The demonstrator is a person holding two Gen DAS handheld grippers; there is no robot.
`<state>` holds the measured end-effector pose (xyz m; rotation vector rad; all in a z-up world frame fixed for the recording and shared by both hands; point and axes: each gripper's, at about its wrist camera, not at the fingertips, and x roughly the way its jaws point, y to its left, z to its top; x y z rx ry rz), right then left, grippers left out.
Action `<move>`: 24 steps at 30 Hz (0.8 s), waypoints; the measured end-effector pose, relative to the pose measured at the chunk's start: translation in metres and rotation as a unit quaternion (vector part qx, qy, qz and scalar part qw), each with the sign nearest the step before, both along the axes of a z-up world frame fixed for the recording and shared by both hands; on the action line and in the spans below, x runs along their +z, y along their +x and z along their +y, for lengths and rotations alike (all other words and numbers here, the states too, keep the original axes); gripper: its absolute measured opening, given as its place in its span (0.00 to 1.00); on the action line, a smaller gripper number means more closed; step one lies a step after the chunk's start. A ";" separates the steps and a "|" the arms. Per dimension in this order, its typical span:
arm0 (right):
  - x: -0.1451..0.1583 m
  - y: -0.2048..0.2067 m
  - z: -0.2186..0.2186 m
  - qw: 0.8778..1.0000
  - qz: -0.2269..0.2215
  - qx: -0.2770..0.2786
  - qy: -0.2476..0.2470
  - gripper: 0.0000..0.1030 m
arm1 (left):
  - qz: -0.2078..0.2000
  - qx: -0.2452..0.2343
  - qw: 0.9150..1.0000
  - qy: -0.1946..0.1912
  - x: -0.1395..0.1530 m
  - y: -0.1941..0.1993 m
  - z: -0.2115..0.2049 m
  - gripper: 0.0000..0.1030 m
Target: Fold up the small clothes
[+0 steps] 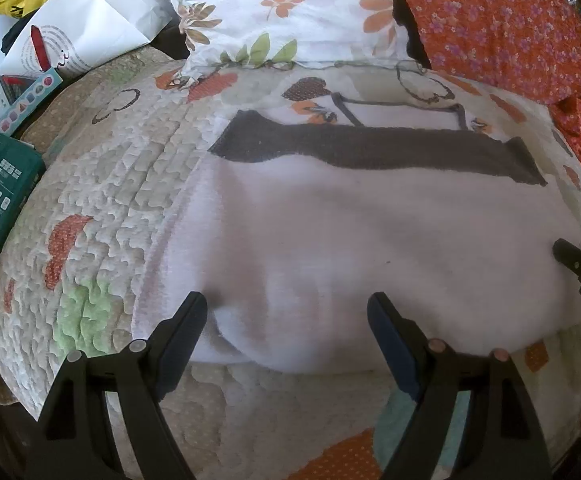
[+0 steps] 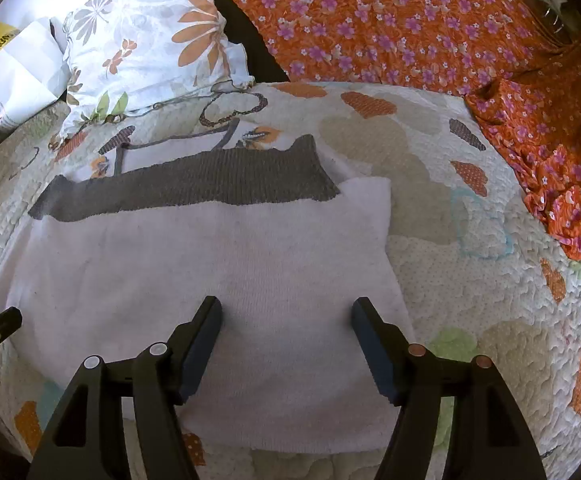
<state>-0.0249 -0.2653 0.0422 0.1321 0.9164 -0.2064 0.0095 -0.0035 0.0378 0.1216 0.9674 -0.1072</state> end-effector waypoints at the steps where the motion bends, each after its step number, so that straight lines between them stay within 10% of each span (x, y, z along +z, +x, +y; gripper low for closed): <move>1: 0.000 0.000 0.001 1.000 0.000 0.000 0.000 0.70 | 0.000 0.000 1.000 0.001 0.000 0.000 0.001 0.79; 24: -0.001 0.001 0.001 1.000 0.002 -0.001 0.001 0.74 | 0.009 0.022 1.000 0.009 -0.008 0.003 0.020 0.79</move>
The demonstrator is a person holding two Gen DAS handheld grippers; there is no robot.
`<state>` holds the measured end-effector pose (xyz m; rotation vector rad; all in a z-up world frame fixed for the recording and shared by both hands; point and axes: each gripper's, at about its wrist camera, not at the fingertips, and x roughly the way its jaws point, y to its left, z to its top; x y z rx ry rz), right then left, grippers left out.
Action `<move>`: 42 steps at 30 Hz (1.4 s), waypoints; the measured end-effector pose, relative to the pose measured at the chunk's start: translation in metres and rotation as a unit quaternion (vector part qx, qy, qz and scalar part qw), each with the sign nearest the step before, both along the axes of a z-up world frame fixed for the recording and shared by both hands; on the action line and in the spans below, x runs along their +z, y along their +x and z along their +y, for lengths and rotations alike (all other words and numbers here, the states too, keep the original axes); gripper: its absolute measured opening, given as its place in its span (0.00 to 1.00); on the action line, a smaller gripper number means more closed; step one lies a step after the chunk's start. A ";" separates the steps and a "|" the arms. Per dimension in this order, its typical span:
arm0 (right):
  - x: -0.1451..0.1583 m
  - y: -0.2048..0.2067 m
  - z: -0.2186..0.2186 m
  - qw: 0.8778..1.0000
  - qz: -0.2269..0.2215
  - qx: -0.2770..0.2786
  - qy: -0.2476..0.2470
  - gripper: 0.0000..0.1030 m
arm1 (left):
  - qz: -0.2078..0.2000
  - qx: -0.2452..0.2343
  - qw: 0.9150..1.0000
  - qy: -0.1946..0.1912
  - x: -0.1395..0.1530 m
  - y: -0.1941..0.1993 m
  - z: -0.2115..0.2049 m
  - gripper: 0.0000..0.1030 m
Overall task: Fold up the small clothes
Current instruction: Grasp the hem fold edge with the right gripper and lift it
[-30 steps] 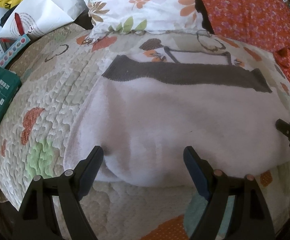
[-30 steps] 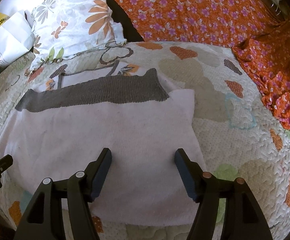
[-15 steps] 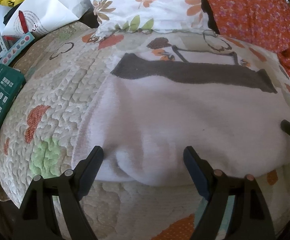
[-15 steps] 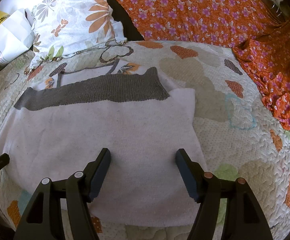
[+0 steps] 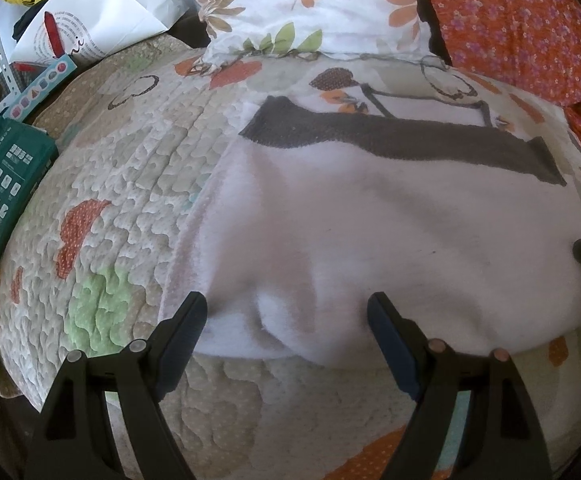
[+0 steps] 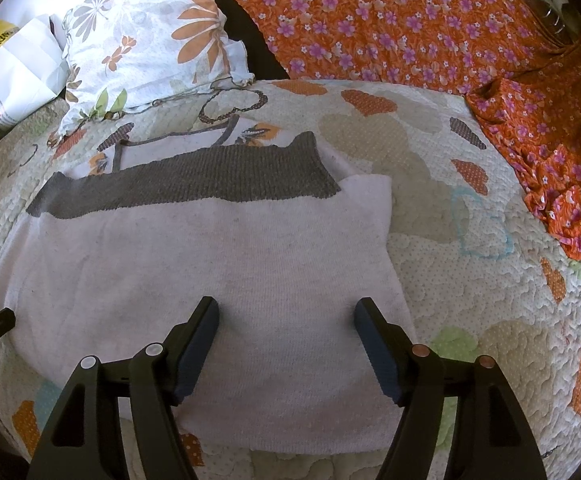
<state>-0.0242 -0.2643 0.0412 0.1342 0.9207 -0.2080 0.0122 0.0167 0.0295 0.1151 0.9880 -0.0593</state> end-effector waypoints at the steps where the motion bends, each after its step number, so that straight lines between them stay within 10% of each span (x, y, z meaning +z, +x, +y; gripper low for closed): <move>1: -0.001 0.000 0.000 1.000 0.000 0.000 0.000 0.74 | 0.000 0.000 1.000 0.000 0.000 0.000 0.000 0.79; 15: 0.000 0.000 0.000 1.000 0.001 -0.001 0.002 0.74 | 0.004 0.004 1.000 0.004 -0.002 0.006 0.011 0.79; 28: 0.023 -0.017 0.004 0.999 -0.045 -0.001 -0.001 0.74 | 0.012 0.132 0.990 -0.056 0.008 0.031 0.100 0.82; 35: 0.037 -0.030 0.103 0.986 -0.062 0.154 0.008 0.74 | -0.033 0.189 0.975 -0.110 0.051 0.034 0.153 0.82; 42: 0.019 -0.014 0.279 0.938 -0.039 0.333 -0.087 0.73 | -0.036 0.242 0.955 -0.168 0.061 0.024 0.209 0.83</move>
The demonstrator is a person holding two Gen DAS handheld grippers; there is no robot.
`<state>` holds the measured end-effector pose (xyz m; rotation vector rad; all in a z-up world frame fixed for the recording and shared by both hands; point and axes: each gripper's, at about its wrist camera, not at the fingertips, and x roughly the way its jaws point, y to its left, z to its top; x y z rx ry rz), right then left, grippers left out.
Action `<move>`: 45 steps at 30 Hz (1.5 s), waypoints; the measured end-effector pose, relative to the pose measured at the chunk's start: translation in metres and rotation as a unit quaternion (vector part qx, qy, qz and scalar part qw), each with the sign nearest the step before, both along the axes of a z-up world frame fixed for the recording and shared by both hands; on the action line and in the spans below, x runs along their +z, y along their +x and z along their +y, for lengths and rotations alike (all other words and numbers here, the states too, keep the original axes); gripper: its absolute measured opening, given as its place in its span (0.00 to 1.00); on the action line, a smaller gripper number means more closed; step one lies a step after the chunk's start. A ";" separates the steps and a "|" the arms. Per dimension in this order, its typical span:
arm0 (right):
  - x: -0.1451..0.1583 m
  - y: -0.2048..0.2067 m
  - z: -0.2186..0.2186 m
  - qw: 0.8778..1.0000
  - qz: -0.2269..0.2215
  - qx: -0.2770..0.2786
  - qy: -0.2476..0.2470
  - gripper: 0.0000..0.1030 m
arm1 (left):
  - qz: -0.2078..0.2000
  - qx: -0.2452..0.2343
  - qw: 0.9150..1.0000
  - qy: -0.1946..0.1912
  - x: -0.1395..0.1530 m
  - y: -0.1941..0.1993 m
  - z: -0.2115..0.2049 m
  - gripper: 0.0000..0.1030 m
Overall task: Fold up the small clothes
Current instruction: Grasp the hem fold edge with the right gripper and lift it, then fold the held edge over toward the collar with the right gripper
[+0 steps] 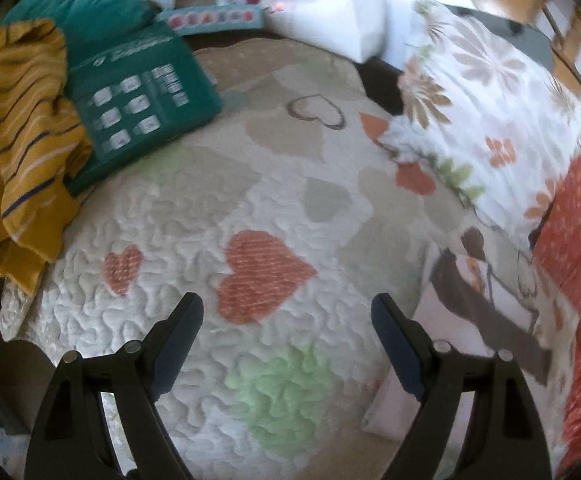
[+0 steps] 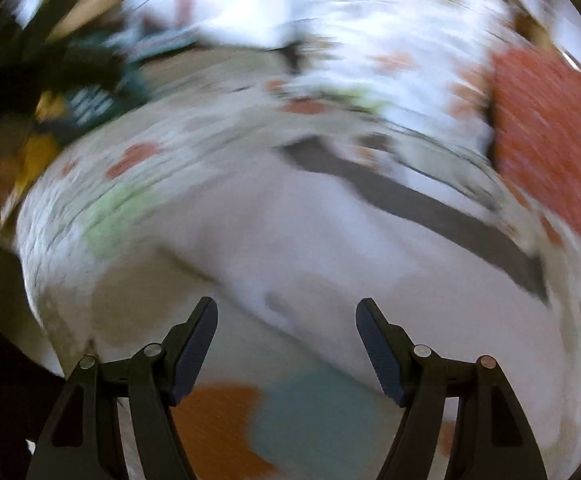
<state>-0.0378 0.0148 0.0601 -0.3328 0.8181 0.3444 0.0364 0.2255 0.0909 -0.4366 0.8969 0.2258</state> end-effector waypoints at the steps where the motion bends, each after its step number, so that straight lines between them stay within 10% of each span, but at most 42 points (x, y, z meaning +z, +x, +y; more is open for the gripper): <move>1: -0.005 0.002 0.018 1.000 -0.005 0.012 -0.024 0.71 | 0.000 0.005 1.000 -0.010 0.000 -0.001 0.006 0.83; 8: -0.024 0.046 0.083 0.993 -0.017 -0.009 -0.119 0.38 | -0.009 0.023 0.998 -0.051 0.002 -0.006 0.026 0.83; 13: -0.018 0.075 0.068 0.996 0.050 -0.059 -0.036 0.10 | -0.010 0.023 0.998 -0.052 0.002 -0.006 0.026 0.83; 19: 0.027 0.080 -0.006 0.985 0.060 -0.117 0.113 0.07 | -0.011 0.010 0.999 -0.043 0.005 -0.004 0.007 0.83; 25: 0.070 0.044 -0.189 0.936 0.013 -0.265 0.230 0.05 | -0.010 -0.046 0.998 -0.035 0.004 0.004 -0.052 0.83; 33: -0.003 -0.029 -0.329 0.885 0.094 -0.402 0.214 0.06 | 0.010 -0.189 0.982 -0.014 -0.006 0.009 -0.176 0.83; 45: 0.018 -0.029 -0.354 0.888 0.060 -0.397 0.225 0.28 | 0.053 -0.302 0.951 -0.031 -0.039 0.010 -0.275 0.83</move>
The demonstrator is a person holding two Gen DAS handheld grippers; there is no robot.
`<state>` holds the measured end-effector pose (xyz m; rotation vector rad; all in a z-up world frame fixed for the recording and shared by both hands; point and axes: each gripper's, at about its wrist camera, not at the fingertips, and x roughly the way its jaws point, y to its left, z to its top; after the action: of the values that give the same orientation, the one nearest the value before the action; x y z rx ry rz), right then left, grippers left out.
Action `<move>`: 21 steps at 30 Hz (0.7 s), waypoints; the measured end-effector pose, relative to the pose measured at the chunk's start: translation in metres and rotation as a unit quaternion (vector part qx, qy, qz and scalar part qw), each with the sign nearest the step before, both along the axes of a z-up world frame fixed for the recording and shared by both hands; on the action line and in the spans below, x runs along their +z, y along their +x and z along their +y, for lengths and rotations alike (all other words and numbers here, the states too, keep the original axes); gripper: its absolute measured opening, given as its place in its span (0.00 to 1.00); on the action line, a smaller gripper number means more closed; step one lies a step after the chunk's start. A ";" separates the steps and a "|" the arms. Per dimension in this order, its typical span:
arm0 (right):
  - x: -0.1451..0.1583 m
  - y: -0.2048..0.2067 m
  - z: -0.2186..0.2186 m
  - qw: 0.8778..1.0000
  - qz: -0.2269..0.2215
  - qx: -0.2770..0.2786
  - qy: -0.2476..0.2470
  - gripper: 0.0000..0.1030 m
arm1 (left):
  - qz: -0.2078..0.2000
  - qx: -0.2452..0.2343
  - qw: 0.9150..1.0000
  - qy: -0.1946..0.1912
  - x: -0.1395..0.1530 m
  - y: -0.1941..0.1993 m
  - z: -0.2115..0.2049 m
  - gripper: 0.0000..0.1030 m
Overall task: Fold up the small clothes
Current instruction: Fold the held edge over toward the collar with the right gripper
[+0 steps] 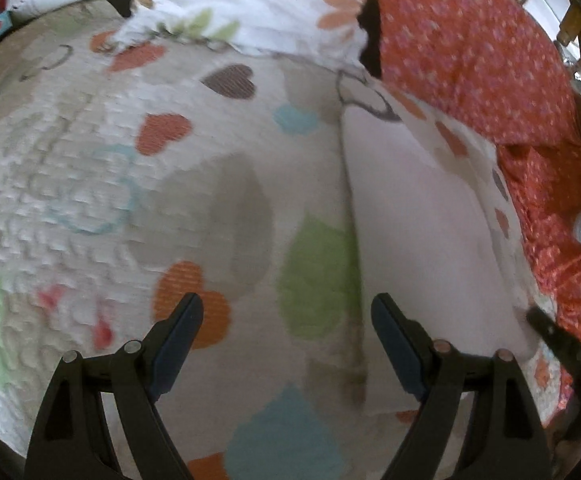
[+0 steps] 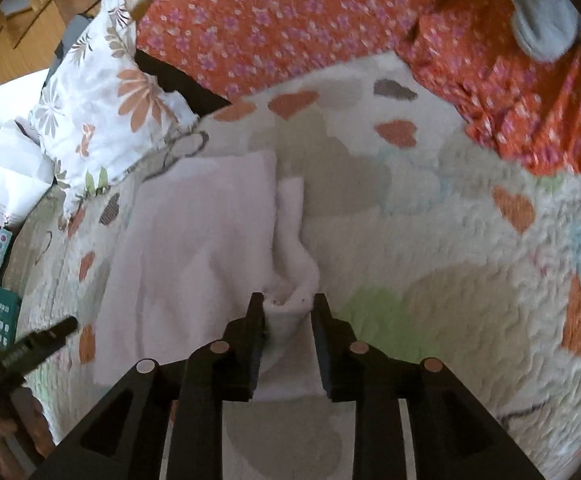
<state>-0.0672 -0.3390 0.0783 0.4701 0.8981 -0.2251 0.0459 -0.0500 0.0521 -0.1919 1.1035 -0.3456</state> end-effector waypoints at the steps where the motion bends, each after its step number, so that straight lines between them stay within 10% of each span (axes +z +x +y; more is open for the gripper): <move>1: -0.002 0.009 -0.003 1.000 0.002 0.003 0.003 0.39 | 0.012 -0.006 1.000 -0.016 -0.004 0.003 -0.005 0.83; 4: -0.020 0.039 -0.017 1.000 0.007 0.006 0.029 0.66 | 0.040 -0.012 0.997 -0.062 -0.015 0.013 -0.013 0.83; 12: -0.077 0.092 -0.038 0.991 0.003 0.025 0.131 0.56 | 0.049 -0.018 0.994 -0.096 -0.030 0.027 -0.035 0.89; 13: -0.079 0.098 -0.035 0.987 0.002 0.039 0.156 0.38 | 0.049 -0.025 0.994 -0.097 -0.029 0.027 -0.038 0.80; 15: -0.075 0.103 -0.027 0.987 0.005 0.043 0.157 0.31 | 0.059 -0.063 0.987 -0.134 -0.023 0.027 -0.047 0.23; 21: -0.027 0.091 -0.026 0.969 -0.085 0.060 0.224 0.24 | -0.014 -0.075 0.988 -0.131 0.029 0.019 -0.049 0.00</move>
<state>0.0241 -0.3646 0.0514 0.8377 0.8046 0.1328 0.0651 -0.0987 0.0814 -0.3355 1.0444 -0.6277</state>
